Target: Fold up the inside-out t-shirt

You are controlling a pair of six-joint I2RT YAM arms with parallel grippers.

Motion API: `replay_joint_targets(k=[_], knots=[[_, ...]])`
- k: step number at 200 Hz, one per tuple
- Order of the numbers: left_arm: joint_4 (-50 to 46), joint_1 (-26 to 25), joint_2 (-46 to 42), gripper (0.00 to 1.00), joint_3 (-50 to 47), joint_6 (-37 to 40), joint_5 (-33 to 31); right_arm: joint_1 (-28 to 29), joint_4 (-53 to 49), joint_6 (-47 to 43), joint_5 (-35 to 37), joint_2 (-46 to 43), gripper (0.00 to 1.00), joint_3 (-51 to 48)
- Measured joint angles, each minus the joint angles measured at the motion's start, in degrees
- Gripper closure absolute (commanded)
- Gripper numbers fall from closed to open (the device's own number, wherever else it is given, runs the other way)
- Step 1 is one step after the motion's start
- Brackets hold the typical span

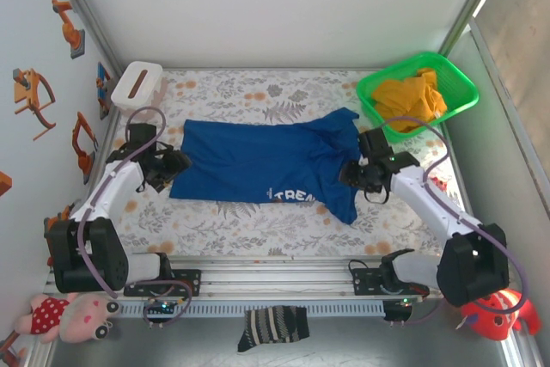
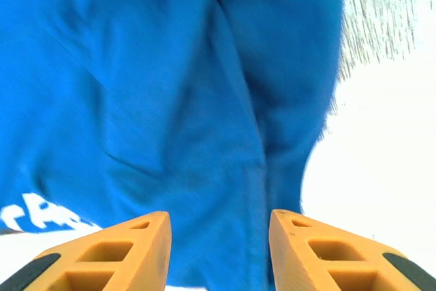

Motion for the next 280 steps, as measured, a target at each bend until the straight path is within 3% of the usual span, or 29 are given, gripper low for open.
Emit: replay_joint_targets(k=[34,92,109,123,136,164,213,248,280], knots=[[-0.57,0.31,0.07,0.28,-3.82,-0.28,0.15,0.50,-0.11,1.79,-1.09,-1.60,0.59,-6.40],[0.28,0.31,2.14,0.28,-6.23,-1.20,0.28,1.38,4.90,3.56,-3.48,0.85,0.63,-9.05],[1.18,0.31,3.32,0.28,-7.17,-1.77,0.26,1.38,6.27,4.11,-4.17,1.51,0.70,-9.64],[2.05,0.31,4.87,0.31,-8.02,-2.23,0.22,1.40,7.21,4.48,-4.50,1.99,0.84,-9.99],[2.58,0.31,6.71,0.44,-8.33,-2.82,-0.24,1.40,7.82,4.55,-4.70,2.38,1.00,-9.99],[-0.48,1.29,9.20,1.00,-6.82,-3.43,-2.97,1.42,7.45,4.04,-4.46,2.58,1.00,-9.51],[-0.09,4.37,15.15,1.00,0.17,-0.50,-1.16,-3.43,1.84,-1.01,-2.73,3.26,1.00,2.27],[1.88,9.14,12.94,1.00,4.96,1.46,-0.22,-9.75,-0.33,-3.85,-2.78,3.23,1.00,8.66],[2.01,11.78,9.20,1.00,4.50,1.84,1.40,-11.34,-3.26,-4.83,-2.78,2.14,1.00,8.94]])
